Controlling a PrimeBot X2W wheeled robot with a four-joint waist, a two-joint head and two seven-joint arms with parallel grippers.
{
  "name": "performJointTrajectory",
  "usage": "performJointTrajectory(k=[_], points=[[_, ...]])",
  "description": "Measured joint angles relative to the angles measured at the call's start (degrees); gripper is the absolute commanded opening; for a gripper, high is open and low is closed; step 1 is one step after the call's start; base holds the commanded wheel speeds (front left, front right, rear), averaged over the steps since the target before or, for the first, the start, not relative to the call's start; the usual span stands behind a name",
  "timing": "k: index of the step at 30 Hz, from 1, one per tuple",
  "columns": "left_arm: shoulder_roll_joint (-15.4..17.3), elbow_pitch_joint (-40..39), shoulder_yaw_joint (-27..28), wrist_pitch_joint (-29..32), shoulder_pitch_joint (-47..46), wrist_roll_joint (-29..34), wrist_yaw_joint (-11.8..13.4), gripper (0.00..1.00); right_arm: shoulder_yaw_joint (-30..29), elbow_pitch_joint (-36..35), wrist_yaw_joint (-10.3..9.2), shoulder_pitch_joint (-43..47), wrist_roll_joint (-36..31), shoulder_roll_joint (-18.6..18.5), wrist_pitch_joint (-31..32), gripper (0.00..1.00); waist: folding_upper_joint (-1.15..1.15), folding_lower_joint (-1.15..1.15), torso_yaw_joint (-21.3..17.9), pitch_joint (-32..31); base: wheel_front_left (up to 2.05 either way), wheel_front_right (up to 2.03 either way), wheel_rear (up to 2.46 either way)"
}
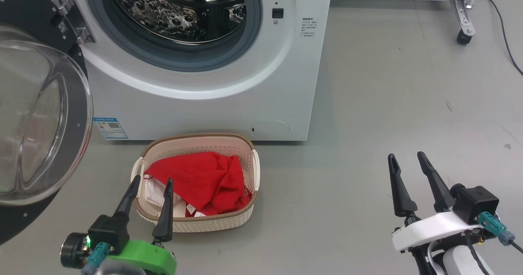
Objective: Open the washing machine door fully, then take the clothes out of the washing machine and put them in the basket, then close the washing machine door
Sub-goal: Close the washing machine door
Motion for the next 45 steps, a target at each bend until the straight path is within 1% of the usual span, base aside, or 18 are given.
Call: performJointTrajectory(k=[14, 45], points=[[0.0, -0.2, -0.2, 0.0, 0.0, 0.5, 0.0, 1.00, 0.1, 0.0, 0.00, 0.0, 0.0, 0.2, 0.0, 1.00, 0.00, 0.00, -0.1, 0.6, -0.46, 0.46, 0.00], [0.0, -0.1, -0.5, 0.0, 0.0, 0.5, 0.2, 1.00, 0.3, 0.5, 0.00, 0.0, 0.0, 0.2, 0.0, 1.00, 0.00, 0.00, 0.5, 0.1, -0.01, 0.01, 0.00]])
